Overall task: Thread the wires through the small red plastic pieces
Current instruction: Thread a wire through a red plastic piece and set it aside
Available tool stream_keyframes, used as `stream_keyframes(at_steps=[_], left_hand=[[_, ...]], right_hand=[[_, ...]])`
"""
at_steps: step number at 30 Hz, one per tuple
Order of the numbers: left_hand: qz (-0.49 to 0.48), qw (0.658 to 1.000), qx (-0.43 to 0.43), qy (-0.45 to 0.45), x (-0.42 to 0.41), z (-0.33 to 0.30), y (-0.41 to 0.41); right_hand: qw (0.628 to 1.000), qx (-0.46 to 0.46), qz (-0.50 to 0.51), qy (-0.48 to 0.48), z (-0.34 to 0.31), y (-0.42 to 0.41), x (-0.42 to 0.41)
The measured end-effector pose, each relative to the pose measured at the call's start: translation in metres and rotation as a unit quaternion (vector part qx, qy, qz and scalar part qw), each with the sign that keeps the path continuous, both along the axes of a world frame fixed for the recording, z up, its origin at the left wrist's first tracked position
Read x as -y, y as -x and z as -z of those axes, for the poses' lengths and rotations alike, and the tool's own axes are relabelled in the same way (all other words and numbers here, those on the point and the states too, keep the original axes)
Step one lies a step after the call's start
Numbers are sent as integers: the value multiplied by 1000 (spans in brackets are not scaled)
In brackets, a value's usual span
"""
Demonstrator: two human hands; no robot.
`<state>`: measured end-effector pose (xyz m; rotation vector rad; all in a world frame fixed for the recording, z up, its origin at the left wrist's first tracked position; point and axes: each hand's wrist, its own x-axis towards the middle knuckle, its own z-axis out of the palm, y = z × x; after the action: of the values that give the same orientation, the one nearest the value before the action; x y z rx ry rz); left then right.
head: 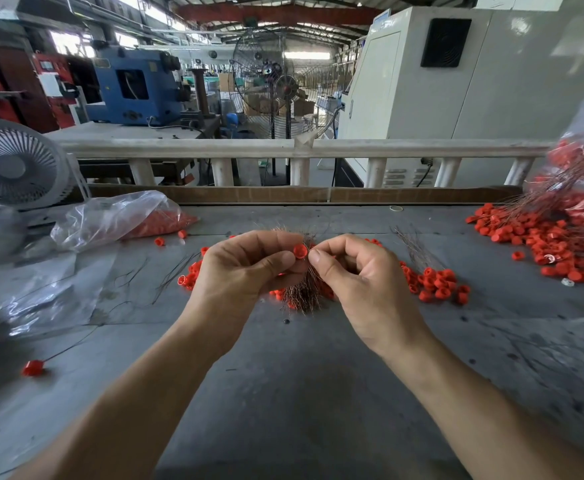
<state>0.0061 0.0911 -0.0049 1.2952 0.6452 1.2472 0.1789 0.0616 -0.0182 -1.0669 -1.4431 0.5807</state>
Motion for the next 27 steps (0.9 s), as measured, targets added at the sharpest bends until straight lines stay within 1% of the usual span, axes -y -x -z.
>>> stream_keyframes(at_steps=[4,11,27], left_hand=[[6,1000,0,3,-1,-1,1],[30,999,-28,21,-3,2,1],[42,999,-15,22,-3,3,1]], right_hand=[[1000,7,-4,2,0,-1,1],[1000,0,1,3,-4,-2,3],[1000,8,8,-16,-2,-4,0]])
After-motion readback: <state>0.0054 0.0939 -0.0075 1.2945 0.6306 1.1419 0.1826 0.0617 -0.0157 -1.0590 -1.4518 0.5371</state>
